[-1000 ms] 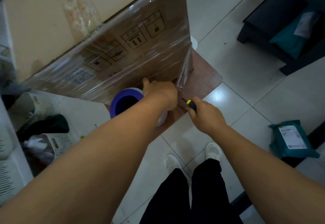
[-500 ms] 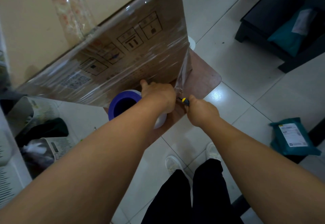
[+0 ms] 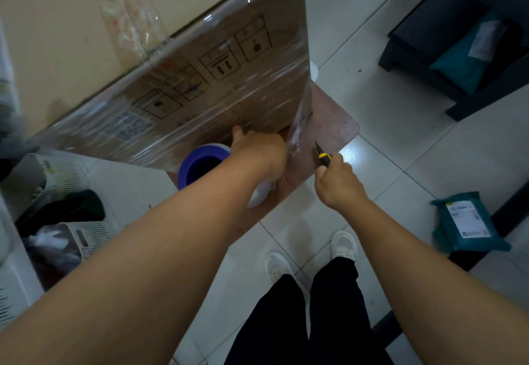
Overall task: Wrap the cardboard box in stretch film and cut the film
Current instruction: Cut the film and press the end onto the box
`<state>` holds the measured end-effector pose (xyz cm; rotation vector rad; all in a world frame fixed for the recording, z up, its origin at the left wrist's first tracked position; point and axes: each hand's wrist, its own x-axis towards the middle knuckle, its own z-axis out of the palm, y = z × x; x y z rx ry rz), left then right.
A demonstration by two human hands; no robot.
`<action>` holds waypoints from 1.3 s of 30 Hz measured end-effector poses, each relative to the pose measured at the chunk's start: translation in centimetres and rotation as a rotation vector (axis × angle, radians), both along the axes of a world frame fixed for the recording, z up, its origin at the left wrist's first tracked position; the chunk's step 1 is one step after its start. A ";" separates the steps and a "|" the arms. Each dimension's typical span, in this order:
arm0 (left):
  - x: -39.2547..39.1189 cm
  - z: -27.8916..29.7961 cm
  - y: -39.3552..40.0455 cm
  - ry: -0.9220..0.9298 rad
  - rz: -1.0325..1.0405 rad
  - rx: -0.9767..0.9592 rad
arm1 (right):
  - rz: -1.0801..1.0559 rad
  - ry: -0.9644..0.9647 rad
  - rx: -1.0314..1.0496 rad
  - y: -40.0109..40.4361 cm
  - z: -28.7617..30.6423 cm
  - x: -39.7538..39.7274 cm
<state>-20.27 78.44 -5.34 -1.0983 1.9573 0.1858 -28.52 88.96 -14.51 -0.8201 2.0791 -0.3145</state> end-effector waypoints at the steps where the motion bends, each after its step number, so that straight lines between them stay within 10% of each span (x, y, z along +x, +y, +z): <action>1: 0.1 -0.1 0.0 0.012 -0.015 -0.001 | -0.016 0.012 -0.003 -0.7 0.0 0.3; 12: 0.6 -0.3 0.0 0.052 0.002 -0.018 | -0.107 0.048 -0.141 -4.1 -0.7 2.3; 19: 0.6 0.1 0.4 0.111 0.008 -0.036 | -0.561 -0.765 -0.119 -5.6 3.2 1.9; 27: 0.9 0.3 0.5 0.141 0.020 -0.043 | -0.884 -1.271 -0.029 -6.2 1.0 2.2; 39: 0.7 0.8 0.6 0.062 0.013 -0.059 | -1.183 -1.193 -0.116 -9.8 -2.5 5.3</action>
